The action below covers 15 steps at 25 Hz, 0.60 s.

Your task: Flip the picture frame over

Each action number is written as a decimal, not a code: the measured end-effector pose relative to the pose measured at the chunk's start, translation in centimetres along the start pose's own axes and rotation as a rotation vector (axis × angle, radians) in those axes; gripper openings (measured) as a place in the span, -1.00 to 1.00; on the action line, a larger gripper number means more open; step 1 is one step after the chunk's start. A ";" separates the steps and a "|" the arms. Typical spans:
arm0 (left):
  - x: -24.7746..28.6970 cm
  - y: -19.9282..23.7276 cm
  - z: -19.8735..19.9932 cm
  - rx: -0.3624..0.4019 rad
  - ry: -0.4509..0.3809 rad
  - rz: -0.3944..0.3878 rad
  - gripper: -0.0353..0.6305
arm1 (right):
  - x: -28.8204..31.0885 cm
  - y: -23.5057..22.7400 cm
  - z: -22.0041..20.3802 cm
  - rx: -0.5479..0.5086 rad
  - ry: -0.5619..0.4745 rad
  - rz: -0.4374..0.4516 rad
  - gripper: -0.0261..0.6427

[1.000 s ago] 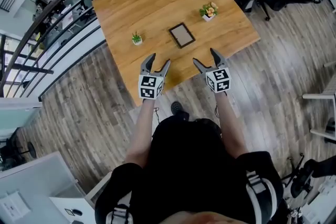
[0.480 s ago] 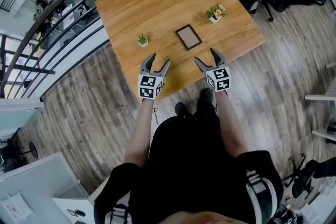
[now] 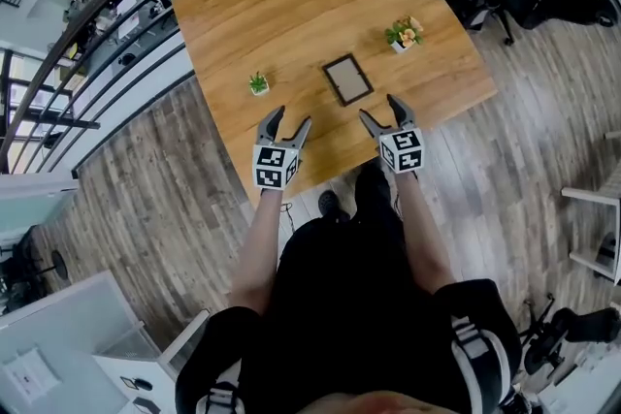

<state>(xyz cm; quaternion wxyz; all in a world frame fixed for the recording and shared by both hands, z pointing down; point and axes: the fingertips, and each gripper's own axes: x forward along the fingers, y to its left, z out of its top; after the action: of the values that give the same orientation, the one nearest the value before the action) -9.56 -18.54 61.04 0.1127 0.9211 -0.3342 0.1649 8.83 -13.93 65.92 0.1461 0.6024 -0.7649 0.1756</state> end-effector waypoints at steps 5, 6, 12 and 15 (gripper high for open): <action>2.7 0.3 -0.8 -0.037 0.039 0.020 -0.06 | 2.3 -2.1 -1.1 0.013 0.048 0.029 0.10; 3.2 0.3 -1.0 -0.045 0.046 0.024 -0.06 | 2.7 -2.4 -1.5 0.014 0.059 0.035 0.10; 6.3 0.8 -2.5 -0.084 0.097 0.040 -0.06 | 5.5 -4.1 -3.5 0.027 0.125 0.071 0.08; 7.3 1.1 -3.2 -0.104 0.116 0.051 -0.06 | 6.9 -4.7 -4.4 0.031 0.152 0.090 0.04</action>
<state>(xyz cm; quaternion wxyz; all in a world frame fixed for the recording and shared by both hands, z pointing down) -5.72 -22.58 66.83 0.1752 0.8942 -0.3584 0.2032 11.83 -18.97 73.25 0.1862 0.5547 -0.7750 0.2388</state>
